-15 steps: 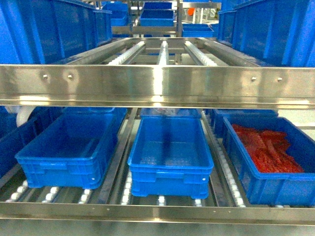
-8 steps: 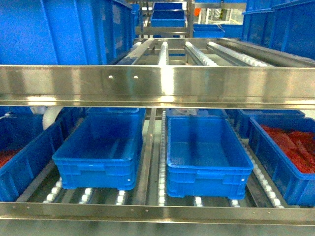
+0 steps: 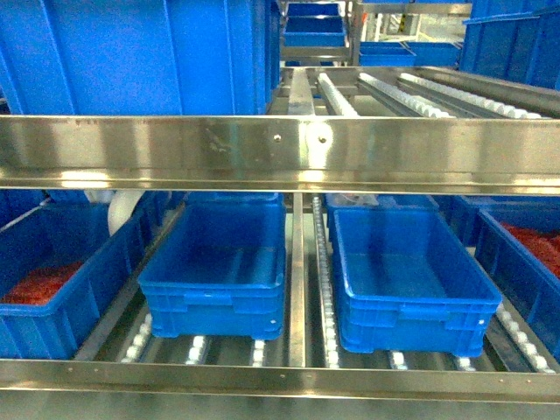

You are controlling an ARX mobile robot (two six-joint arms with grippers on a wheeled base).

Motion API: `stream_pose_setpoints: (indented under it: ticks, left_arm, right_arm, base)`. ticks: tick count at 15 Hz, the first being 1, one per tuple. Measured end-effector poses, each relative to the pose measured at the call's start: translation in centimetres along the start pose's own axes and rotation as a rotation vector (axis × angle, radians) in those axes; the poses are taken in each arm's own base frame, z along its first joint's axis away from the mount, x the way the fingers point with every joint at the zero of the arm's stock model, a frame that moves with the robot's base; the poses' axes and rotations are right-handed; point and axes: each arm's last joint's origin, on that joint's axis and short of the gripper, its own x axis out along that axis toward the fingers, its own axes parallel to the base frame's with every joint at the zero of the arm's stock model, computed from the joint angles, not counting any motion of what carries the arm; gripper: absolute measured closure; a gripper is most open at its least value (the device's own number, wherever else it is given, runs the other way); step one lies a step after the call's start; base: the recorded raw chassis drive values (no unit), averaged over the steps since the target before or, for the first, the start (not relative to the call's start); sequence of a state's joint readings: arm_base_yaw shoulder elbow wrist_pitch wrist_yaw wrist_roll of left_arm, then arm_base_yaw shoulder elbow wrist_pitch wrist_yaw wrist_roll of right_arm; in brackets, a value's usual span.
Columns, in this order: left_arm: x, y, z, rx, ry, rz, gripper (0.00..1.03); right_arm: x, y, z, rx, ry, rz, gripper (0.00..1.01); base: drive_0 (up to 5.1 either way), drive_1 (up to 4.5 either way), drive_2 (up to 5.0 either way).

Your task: Sort blue parts and orange caps into right shelf containers

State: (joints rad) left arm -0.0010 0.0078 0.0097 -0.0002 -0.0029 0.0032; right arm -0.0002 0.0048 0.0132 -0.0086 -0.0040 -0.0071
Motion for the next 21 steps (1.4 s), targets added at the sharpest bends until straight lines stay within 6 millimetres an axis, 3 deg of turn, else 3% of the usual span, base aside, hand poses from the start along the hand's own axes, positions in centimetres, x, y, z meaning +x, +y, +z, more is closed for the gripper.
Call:
stream_pose_setpoints:
  ticks: [21]
  left_arm:
    - [0.0,-0.01,-0.06,0.0,0.006,-0.002,0.59]
  right_arm:
    - [0.0,-0.01,0.02,0.0,-0.002,-0.003,0.6]
  base:
    - [0.0,0.0,0.0]
